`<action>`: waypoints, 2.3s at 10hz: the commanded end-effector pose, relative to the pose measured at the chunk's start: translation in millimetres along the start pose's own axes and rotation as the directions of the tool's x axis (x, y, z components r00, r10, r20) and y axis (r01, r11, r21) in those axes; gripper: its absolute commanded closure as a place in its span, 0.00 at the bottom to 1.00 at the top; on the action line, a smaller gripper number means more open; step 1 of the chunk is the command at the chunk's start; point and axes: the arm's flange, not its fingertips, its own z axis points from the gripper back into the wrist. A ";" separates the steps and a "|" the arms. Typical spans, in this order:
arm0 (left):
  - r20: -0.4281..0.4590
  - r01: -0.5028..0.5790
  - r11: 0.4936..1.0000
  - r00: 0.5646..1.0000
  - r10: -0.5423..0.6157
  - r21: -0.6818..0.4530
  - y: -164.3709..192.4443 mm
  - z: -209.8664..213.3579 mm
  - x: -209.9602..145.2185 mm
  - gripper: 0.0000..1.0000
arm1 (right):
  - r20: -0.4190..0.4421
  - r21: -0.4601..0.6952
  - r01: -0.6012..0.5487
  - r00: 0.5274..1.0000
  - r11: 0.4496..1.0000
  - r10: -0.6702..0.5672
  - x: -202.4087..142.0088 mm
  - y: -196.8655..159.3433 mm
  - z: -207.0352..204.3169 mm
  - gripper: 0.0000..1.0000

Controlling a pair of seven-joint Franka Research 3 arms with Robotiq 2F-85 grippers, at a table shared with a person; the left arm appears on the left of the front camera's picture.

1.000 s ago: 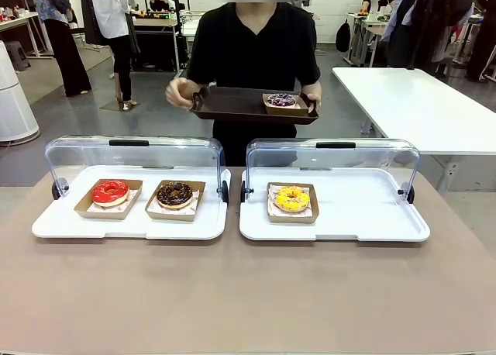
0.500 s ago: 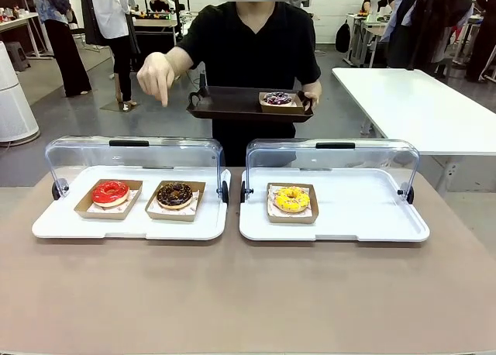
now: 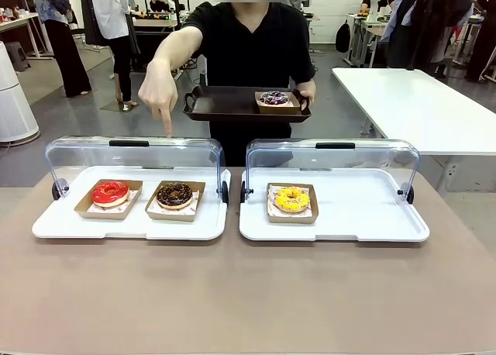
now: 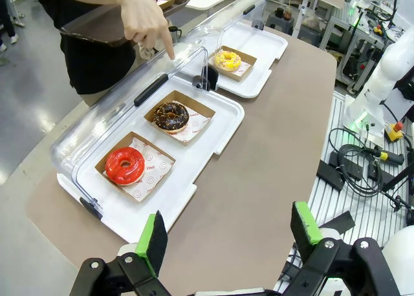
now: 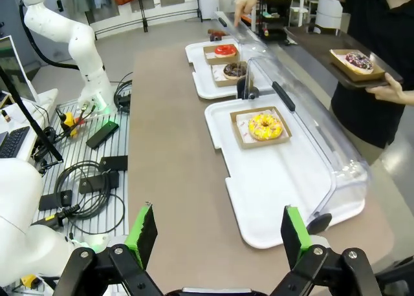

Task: Provide the desired donut to the person.
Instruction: Pick up and lift the Paper togo box containing the Donut pointed at by the person.

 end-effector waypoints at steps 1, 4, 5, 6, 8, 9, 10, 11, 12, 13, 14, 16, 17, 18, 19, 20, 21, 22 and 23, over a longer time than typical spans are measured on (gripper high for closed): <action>0.011 0.018 1.000 1.000 -0.018 -0.003 0.0 0.7 -1.1 0.00 | 0.019 0.002 -0.003 1.000 1.000 0.003 -0.2 -0.1 -0.8 0.00; 0.011 0.018 1.000 1.000 -0.018 -0.003 0.0 0.7 -1.1 0.00 | 0.019 0.002 -0.003 1.000 1.000 0.003 -0.2 -0.1 -0.8 0.00; 0.011 0.018 1.000 1.000 -0.018 -0.003 0.0 0.7 -1.1 0.00 | 0.019 0.002 -0.003 1.000 1.000 0.003 -0.2 -0.1 -0.8 0.00; 0.011 0.018 1.000 1.000 -0.018 -0.003 0.0 0.7 -1.1 0.00 | 0.019 0.002 -0.003 1.000 1.000 0.003 -0.2 -0.1 -0.8 0.00; -0.089 0.017 0.999 0.996 -0.014 0.034 0.4 -11.5 30.8 0.00 | 0.019 0.002 -0.003 1.000 1.000 0.003 -0.2 -0.1 -0.8 0.00; -0.192 0.055 0.998 0.980 -0.049 0.030 -2.5 -30.3 63.9 0.00 | 0.019 0.002 -0.003 1.000 1.000 0.003 -0.2 -0.1 -0.8 0.00; -0.291 0.112 0.993 0.952 -0.096 0.041 -11.6 -55.8 89.9 0.00 | 0.019 0.002 -0.003 1.000 1.000 0.003 -0.2 -0.1 -0.8 0.00; -0.402 0.159 0.987 0.906 -0.135 0.026 -18.5 -88.5 110.6 0.00 | 0.019 0.002 -0.003 1.000 1.000 0.003 -0.2 -0.1 -0.8 0.00; -0.496 0.195 0.981 0.851 -0.174 -0.010 -22.5 -119.3 125.0 0.00 | 0.019 0.002 -0.003 1.000 1.000 0.003 -0.2 -0.1 -0.8 0.00; -0.605 0.238 0.969 0.762 -0.232 -0.071 -26.2 -151.9 132.1 0.00 | 0.019 0.002 -0.003 1.000 1.000 0.003 -0.2 -0.1 -0.8 0.00; -0.700 0.284 0.954 0.661 -0.269 -0.098 -30.7 -186.9 130.3 0.00 | 0.019 0.002 -0.003 1.000 1.000 0.003 -0.2 -0.1 -0.8 0.00; -0.763 0.349 0.923 0.548 -0.343 -0.165 -31.5 -249.2 116.6 0.00 | 0.019 0.002 -0.003 1.000 1.000 0.003 -0.2 -0.1 -0.8 0.00; -0.752 0.378 0.904 0.533 -0.388 -0.199 -27.7 -269.0 114.1 0.00 | 0.019 0.002 -0.003 1.000 1.000 0.003 -0.2 -0.1 -0.8 0.00; -0.735 0.401 0.889 0.532 -0.421 -0.220 -23.8 -285.9 109.0 0.00 | 0.019 0.002 -0.003 1.000 1.000 0.003 -0.2 -0.1 -0.8 0.00; -0.720 0.435 0.870 0.523 -0.455 -0.234 -22.6 -303.2 99.0 0.00 | 0.019 0.002 -0.003 1.000 1.000 0.003 -0.2 -0.1 -0.8 0.00; -0.699 0.452 0.853 0.520 -0.490 -0.262 -21.4 -317.2 91.5 0.00 | 0.019 0.002 -0.003 1.000 1.000 0.003 -0.2 -0.1 -0.8 0.00; -0.690 0.441 0.853 0.525 -0.499 -0.280 -15.7 -328.6 87.9 0.00 | 0.019 0.002 -0.003 1.000 1.000 0.003 -0.2 -0.1 -0.8 0.00; -0.676 0.449 0.842 0.524 -0.519 -0.298 -11.4 -337.0 85.3 0.00 | 0.019 0.002 -0.003 1.000 1.000 0.003 -0.2 -0.1 -0.8 0.00; -0.650 0.463 0.832 0.537 -0.538 -0.306 -9.7 -343.9 80.1 0.00 | 0.019 0.002 -0.003 1.000 1.000 0.003 -0.2 -0.1 -0.8 0.00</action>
